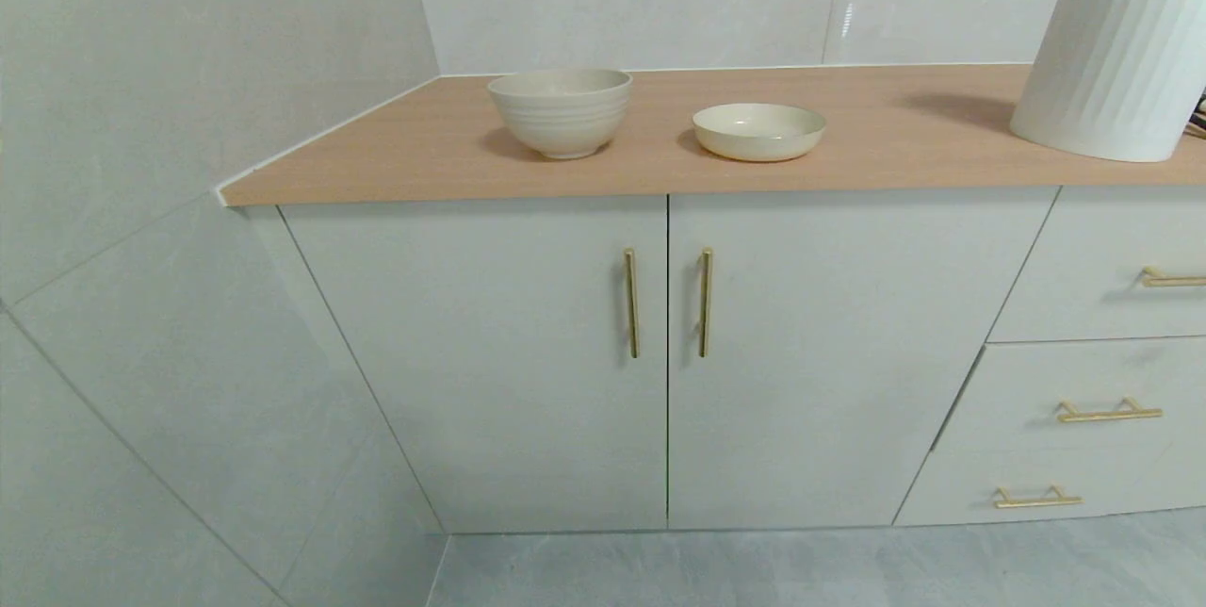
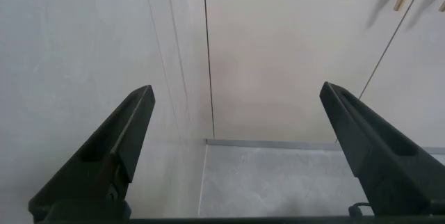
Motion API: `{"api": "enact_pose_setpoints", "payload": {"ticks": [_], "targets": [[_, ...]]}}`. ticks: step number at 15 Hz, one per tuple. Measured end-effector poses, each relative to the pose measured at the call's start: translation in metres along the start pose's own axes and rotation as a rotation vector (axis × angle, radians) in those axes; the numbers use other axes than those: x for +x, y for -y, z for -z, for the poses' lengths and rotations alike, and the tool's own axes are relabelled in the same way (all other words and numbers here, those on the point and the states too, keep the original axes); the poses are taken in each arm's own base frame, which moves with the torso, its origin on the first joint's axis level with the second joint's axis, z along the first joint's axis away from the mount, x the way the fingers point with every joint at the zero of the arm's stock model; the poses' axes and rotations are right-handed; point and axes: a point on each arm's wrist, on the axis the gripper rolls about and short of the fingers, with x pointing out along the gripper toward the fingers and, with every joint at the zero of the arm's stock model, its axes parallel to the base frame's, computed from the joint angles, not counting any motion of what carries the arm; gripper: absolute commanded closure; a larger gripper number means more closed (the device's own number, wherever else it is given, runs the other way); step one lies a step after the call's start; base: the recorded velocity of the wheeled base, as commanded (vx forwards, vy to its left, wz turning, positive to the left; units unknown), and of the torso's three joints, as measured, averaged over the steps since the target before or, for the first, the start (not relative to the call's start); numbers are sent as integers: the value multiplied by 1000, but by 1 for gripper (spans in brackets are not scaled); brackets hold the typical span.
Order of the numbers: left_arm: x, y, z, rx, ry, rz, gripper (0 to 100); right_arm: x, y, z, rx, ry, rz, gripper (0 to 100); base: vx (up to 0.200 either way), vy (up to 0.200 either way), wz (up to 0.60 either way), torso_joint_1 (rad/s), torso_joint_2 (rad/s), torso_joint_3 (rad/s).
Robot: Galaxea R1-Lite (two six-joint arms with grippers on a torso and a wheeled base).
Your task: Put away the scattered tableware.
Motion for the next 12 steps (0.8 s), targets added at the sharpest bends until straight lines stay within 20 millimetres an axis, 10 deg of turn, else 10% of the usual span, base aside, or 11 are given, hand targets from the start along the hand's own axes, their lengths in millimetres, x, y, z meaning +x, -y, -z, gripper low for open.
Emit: {"api": "enact_pose_setpoints", "payload": {"ticks": [6,12], "targets": [[0,0,0,0,0,0,0,-7,-3,-44,63,55,-195,0,0,0,0,0,0,0],[0,0,0,0,0,0,0,55,-15,-100,102,-250,-532,0,0,0,0,0,0,0]]}}
